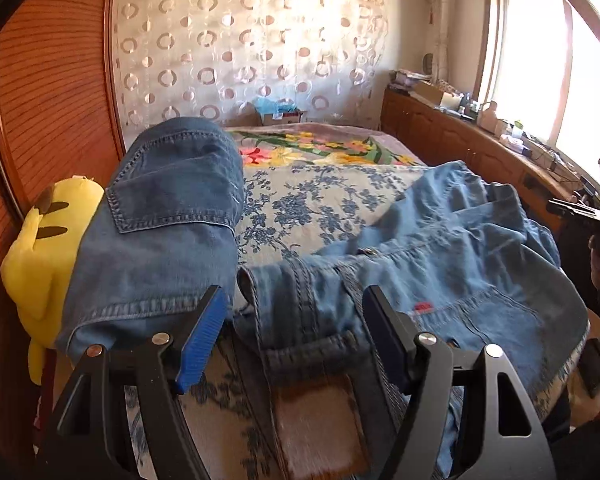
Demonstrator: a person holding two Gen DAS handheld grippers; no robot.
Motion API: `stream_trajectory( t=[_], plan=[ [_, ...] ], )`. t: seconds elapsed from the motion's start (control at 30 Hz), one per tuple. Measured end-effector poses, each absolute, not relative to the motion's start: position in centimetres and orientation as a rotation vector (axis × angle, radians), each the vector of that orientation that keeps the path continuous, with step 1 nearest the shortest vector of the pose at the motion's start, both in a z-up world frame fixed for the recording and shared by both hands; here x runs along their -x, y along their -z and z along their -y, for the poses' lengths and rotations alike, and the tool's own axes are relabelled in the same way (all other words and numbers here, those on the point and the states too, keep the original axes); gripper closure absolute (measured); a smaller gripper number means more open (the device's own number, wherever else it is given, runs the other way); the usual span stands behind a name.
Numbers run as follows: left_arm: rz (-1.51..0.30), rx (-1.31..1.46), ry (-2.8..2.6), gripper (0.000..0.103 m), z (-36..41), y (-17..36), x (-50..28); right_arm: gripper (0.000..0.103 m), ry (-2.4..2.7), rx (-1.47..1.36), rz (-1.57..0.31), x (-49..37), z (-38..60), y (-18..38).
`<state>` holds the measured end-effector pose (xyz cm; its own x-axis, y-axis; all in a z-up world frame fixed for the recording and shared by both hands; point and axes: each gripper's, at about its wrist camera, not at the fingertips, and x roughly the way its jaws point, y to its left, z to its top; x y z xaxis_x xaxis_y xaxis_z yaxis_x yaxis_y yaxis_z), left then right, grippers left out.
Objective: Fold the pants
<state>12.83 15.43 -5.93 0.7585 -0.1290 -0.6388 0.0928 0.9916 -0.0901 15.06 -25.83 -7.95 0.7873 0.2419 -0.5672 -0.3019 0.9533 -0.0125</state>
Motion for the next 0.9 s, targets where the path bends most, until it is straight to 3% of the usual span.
stream_trajectory(
  t=[0.27, 0.47, 0.53, 0.63, 0.7, 0.9],
  plan=[
    [-0.743, 0.080, 0.137, 0.033, -15.8, 7.7, -15.3, 0.053, -0.273, 0.104, -0.696, -23.7, 24.4, 9.3],
    [-0.760, 0.082, 0.137, 0.046, -16.1, 8.6, -15.9, 0.053, -0.276, 0.098, -0.763, -27.2, 24.8, 11.2],
    [-0.760, 0.084, 0.146, 0.056, -16.1, 8.9, -15.9, 0.054, -0.300, 0.096, -0.756, -26.7, 24.7, 10.8],
    [-0.753, 0.074, 0.146, 0.062, -16.0, 8.9, -15.9, 0.066, -0.342, 0.100, -0.764, -26.6, 24.6, 10.7],
    [-0.748, 0.067, 0.149, 0.070, -15.8, 8.8, -15.9, 0.083, -0.354, 0.120, -0.763, -26.1, 24.8, 10.5],
    [-0.692, 0.043, 0.141, 0.079, -15.2, 7.4, -14.6, 0.086, -0.334, 0.120, -0.647, -23.7, 26.1, 7.4]
  ],
)
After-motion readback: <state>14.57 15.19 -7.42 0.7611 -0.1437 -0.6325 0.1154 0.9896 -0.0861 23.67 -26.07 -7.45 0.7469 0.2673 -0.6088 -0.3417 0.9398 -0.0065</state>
